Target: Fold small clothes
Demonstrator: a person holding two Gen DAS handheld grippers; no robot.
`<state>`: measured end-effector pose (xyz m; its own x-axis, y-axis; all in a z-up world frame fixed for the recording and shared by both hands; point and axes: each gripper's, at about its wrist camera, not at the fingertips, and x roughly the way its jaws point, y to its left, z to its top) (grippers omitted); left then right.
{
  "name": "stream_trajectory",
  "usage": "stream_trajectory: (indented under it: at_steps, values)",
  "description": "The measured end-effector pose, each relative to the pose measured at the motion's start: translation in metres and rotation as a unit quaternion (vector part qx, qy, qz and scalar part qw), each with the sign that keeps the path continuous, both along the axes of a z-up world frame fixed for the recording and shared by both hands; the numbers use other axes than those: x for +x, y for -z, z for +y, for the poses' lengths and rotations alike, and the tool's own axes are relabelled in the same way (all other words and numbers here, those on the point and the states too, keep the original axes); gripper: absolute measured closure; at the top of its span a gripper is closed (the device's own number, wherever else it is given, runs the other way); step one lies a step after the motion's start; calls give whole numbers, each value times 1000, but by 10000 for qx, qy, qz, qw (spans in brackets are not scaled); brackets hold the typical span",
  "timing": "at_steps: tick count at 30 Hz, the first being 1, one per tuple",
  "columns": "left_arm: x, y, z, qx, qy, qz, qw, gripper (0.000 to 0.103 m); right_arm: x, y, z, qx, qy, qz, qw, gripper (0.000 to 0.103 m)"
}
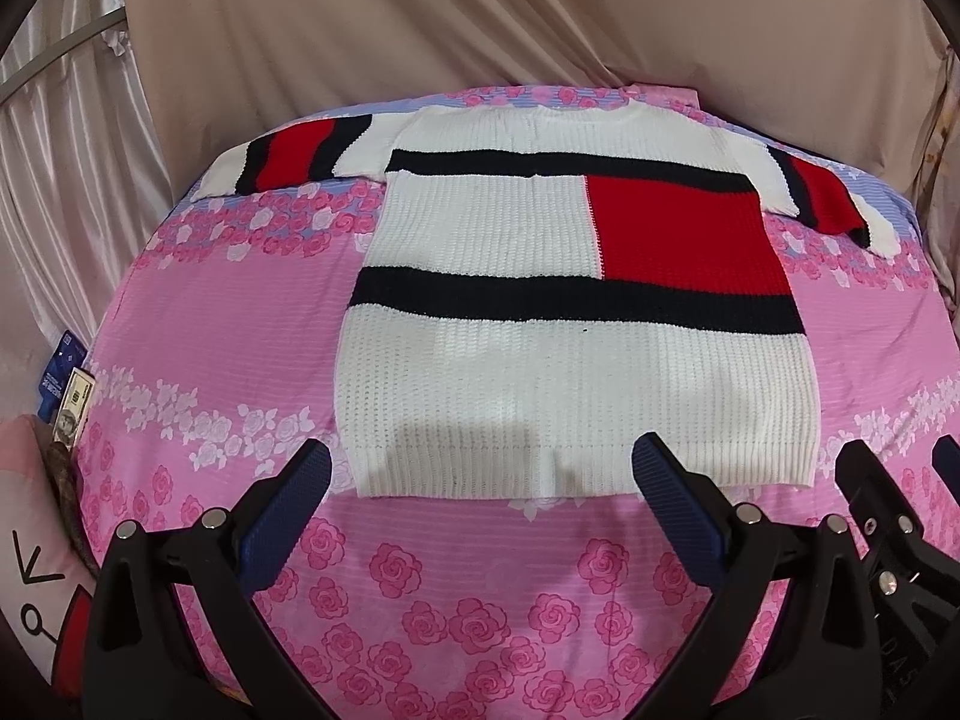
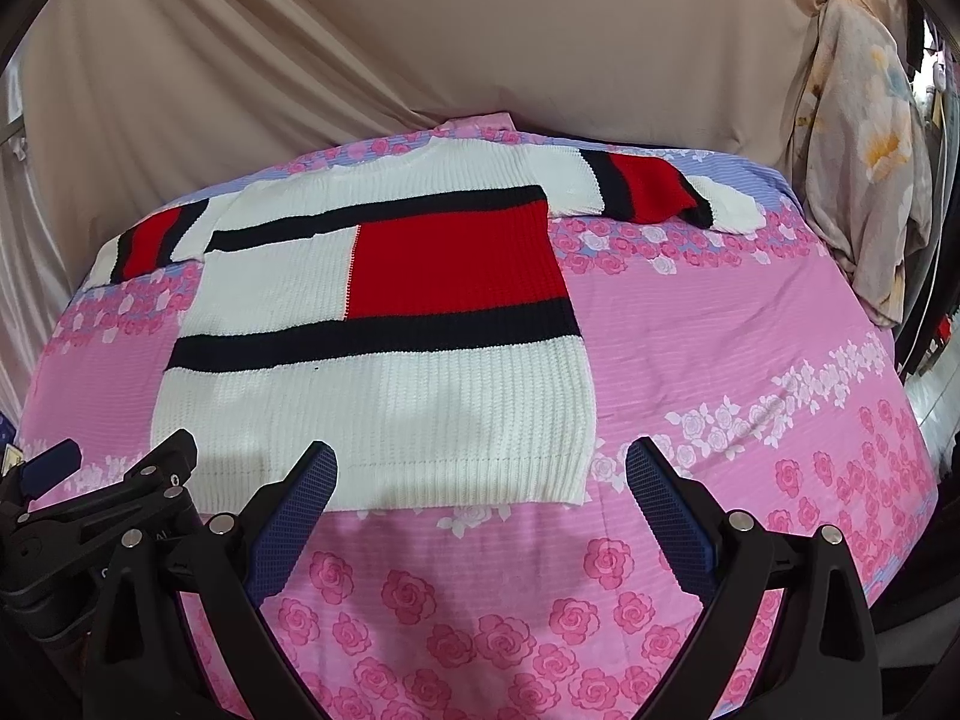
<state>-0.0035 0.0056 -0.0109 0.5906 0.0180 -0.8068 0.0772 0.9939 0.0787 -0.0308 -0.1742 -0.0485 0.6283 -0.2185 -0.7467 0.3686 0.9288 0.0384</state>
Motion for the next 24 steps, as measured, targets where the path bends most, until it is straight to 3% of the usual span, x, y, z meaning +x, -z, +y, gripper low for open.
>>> stream_trajectory:
  at_steps: [24]
  values:
    - [1,2,5,44,-36,24,10000,5,1,2,3,-6,-16,26,10000,7]
